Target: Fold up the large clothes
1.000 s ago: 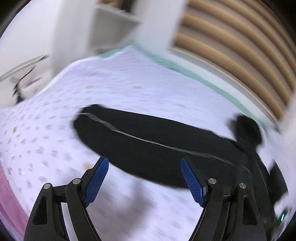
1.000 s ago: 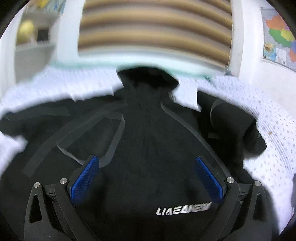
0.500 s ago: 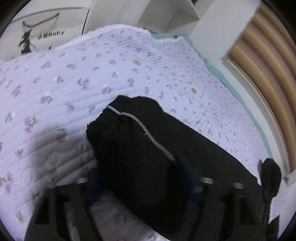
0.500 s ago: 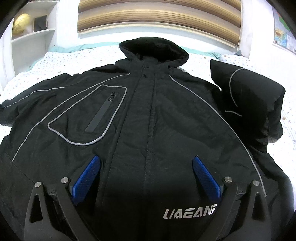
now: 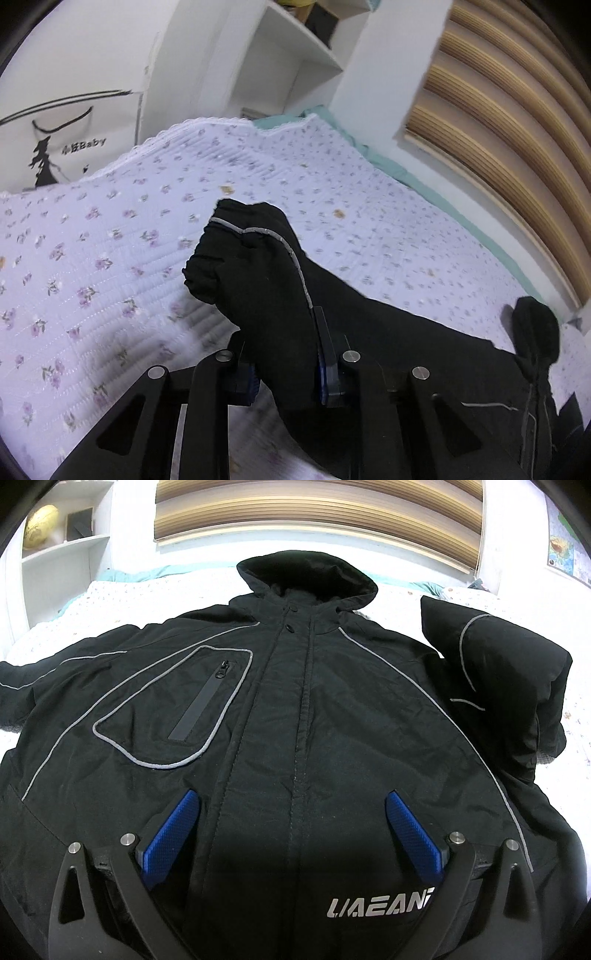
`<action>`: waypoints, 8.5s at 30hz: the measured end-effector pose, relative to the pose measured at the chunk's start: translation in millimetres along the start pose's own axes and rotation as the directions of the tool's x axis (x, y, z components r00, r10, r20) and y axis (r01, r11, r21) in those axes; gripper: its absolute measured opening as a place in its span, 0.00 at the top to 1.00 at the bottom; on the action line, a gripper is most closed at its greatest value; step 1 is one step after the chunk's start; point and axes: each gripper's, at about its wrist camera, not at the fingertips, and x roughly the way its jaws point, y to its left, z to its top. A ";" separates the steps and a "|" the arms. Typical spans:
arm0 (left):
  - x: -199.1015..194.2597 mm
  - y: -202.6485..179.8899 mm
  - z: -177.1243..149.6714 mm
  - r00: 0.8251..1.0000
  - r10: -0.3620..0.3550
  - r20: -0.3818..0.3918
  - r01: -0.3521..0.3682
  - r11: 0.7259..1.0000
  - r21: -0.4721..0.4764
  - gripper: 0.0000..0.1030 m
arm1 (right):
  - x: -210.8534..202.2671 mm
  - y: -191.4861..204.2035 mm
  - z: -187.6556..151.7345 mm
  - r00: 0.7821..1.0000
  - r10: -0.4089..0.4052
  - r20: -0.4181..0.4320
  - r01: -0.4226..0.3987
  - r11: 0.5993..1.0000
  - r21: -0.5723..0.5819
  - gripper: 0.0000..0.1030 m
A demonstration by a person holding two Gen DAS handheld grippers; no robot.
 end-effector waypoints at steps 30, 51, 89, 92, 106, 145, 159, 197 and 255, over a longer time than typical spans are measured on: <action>-28.2 -324.0 -187.4 0.836 -0.223 -0.502 0.485 0.728 0.484 0.72 | -2.6 -5.3 -1.0 1.000 0.022 0.014 -0.022 0.999 0.042 0.01; -110.2 -212.3 -94.1 0.775 -0.476 -0.416 0.601 0.760 0.249 0.42 | -3.6 63.4 95.9 0.929 0.352 -0.119 -0.337 0.932 0.131 0.02; 17.8 -323.0 -180.7 0.810 -0.130 -0.572 0.438 0.783 0.441 0.42 | 109.1 -61.9 57.6 0.941 -0.305 -0.146 0.252 0.920 -0.301 0.73; 9.4 -325.8 -180.5 0.831 -0.110 -0.545 0.416 0.772 0.480 0.42 | 107.0 -56.4 54.2 0.938 -0.324 -0.119 0.272 0.906 -0.324 0.71; -147.8 -371.1 -88.1 0.838 -0.288 -0.463 0.470 0.813 0.343 0.42 | -61.8 -127.4 94.5 0.999 -0.011 -0.041 0.009 0.999 -0.033 0.32; -46.3 -519.1 -336.5 0.811 -0.310 -0.496 0.567 0.625 0.536 0.39 | 21.1 -406.7 -56.3 0.999 0.001 -0.042 0.023 0.816 0.577 0.23; -52.7 -517.4 -343.7 0.826 -0.315 -0.468 0.553 0.610 0.567 0.37 | 88.0 -437.4 -15.8 0.972 0.232 0.044 -0.181 0.614 0.769 0.73; -87.8 -505.4 -276.0 0.785 -0.292 -0.547 0.589 0.627 0.510 0.37 | -86.3 -397.8 78.8 0.987 -0.148 0.056 0.117 0.919 0.377 0.82; 13.1 -428.2 -222.4 0.656 -0.353 -0.667 0.592 0.789 0.164 0.37 | 15.2 -275.4 13.1 0.980 0.177 0.094 -0.200 0.824 0.530 0.18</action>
